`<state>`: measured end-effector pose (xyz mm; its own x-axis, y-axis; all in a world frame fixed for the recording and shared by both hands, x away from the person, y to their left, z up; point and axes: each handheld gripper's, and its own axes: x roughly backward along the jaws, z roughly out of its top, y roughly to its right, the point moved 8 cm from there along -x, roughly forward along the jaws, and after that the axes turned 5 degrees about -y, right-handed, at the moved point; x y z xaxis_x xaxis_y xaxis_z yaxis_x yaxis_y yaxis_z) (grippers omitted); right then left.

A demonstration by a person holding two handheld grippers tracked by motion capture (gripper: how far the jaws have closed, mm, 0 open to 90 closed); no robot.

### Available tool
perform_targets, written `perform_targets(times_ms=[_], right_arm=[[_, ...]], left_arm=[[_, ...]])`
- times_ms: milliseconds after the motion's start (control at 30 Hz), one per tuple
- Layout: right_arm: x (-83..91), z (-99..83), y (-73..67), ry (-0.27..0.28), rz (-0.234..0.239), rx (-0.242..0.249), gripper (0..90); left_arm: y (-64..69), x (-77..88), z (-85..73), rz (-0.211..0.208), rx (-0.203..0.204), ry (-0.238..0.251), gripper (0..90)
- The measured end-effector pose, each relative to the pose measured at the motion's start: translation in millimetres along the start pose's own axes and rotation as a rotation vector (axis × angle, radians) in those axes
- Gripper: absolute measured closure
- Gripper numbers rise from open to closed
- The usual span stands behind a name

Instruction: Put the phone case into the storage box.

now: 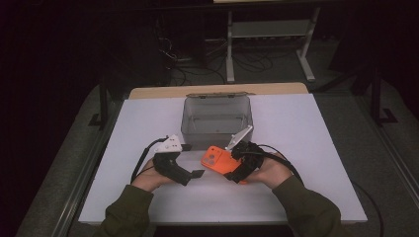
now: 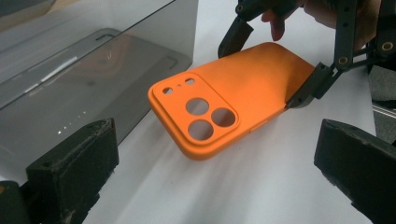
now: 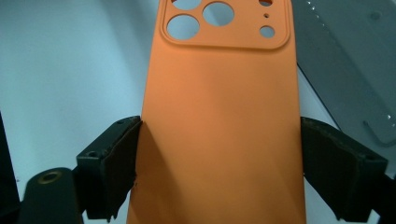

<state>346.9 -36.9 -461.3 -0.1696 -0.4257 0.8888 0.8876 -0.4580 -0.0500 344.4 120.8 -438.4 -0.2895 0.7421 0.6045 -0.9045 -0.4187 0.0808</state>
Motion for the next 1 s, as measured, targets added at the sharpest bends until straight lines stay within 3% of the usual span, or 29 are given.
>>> perform_targets(times_ms=[800, 1000], right_arm=[[0.0, -0.5, 0.7, -0.002, 0.000, 0.002, 15.5], [1.2, -0.6, 1.1, 0.004, 0.000, 0.003, 15.5]], left_arm=[[1.7, -21.7, 24.1, -0.023, -0.027, 0.016, 0.0], [3.0, -24.4, 22.5, -0.015, -0.046, 0.007, 0.0]])
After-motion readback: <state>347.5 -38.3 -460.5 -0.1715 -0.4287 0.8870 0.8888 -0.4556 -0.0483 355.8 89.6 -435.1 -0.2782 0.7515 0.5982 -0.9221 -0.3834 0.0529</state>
